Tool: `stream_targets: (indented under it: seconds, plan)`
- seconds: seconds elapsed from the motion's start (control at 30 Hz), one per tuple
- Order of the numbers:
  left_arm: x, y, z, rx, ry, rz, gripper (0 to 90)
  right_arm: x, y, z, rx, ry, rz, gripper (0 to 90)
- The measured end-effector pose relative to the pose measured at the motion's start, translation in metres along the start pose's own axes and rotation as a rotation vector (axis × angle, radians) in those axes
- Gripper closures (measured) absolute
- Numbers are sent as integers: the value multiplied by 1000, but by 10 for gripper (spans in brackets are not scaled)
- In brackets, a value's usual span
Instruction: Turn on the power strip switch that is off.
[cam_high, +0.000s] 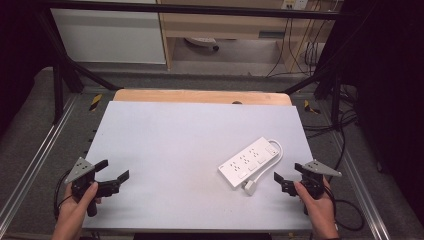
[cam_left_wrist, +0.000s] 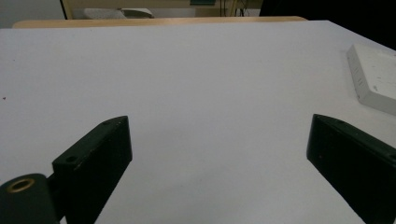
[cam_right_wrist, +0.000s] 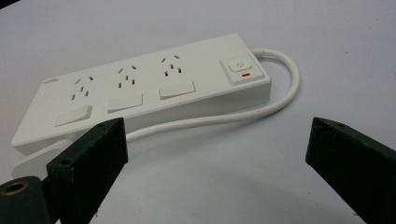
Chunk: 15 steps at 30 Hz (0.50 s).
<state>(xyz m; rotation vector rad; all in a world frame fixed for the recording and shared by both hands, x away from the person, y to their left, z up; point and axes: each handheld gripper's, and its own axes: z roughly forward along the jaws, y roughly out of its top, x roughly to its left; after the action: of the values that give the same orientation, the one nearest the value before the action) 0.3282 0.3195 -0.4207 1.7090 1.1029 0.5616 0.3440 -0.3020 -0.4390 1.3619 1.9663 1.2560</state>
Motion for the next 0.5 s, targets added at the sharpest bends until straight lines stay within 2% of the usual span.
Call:
stream_targets:
  seconds: [0.2, 0.37, 0.5]
  plan:
    - [0, 2, -1, -14, 3, -3, 68, 1, 5, -4, 15, -10, -2, 58]
    - [-1, 3, -4, -32, 12, -1, 68, 2, 6, -9, -2, -7, 6, 55]
    - [0, 2, -4, -13, 7, 2, 64, 5, 10, -12, 2, -26, -12, 56]
